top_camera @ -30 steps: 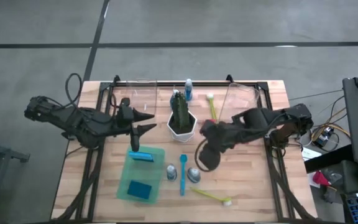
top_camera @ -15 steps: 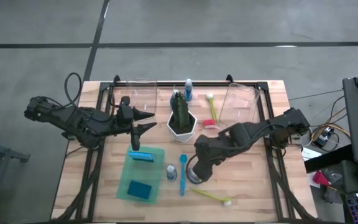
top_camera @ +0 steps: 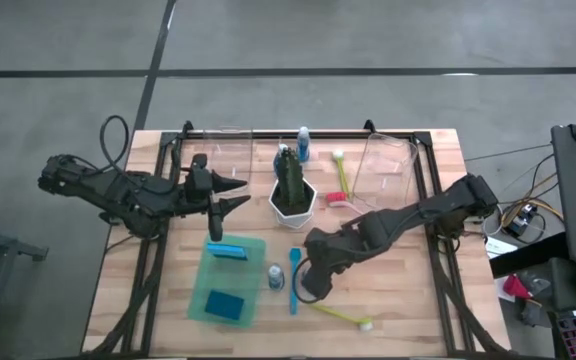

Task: Pick & Place Kitchen Sink Supplies
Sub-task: Put the blue dishwashing liquid bottle into the right transparent bin

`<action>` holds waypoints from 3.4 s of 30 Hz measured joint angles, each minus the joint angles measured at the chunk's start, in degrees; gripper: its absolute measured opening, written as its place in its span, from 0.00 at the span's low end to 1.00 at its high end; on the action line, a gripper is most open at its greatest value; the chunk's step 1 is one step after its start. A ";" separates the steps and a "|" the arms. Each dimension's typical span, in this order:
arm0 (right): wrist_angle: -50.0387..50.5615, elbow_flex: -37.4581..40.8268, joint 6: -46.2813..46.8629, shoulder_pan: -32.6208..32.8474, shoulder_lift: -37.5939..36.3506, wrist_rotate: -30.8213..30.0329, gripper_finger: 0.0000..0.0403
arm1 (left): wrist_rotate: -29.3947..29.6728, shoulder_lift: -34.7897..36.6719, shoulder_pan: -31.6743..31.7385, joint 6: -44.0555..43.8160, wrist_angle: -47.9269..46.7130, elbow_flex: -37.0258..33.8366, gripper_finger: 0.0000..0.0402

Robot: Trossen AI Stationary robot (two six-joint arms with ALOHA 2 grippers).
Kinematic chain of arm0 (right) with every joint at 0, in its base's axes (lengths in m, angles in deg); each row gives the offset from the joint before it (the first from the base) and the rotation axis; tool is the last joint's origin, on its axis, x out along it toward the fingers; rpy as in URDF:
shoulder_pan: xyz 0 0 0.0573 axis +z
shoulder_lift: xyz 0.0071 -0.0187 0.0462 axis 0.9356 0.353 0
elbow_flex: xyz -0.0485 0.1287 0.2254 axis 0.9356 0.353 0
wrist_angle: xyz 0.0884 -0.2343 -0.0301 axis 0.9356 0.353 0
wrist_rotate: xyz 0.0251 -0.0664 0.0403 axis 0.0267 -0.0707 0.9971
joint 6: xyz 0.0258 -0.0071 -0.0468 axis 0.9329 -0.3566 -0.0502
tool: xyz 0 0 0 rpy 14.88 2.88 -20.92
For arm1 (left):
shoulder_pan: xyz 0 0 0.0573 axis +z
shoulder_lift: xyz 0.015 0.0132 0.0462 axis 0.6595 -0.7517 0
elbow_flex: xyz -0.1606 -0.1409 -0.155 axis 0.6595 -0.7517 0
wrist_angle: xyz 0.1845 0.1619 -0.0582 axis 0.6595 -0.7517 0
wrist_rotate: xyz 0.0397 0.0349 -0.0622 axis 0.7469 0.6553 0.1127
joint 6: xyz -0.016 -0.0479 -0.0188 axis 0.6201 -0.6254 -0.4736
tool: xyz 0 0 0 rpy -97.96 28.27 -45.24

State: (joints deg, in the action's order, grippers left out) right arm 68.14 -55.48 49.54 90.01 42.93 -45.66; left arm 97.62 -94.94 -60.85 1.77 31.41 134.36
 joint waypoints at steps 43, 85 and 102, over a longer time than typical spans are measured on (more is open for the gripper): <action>-6.87 10.49 6.42 -0.12 -1.07 -2.81 0.34 | -0.33 0.09 -0.07 -0.37 -0.23 -0.07 0.38; 38.15 -19.65 -7.07 -35.99 -16.70 -16.25 0.35 | -0.37 0.09 -0.02 -2.08 0.34 -0.09 0.38; 38.08 -13.14 -21.38 -61.64 -14.78 -12.71 0.35 | -0.27 0.04 -0.07 -2.90 1.03 -0.08 0.38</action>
State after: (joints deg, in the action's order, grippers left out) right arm 106.21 -68.63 28.16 28.36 28.15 -58.37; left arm 97.35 -94.89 -60.92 -1.12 32.44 134.29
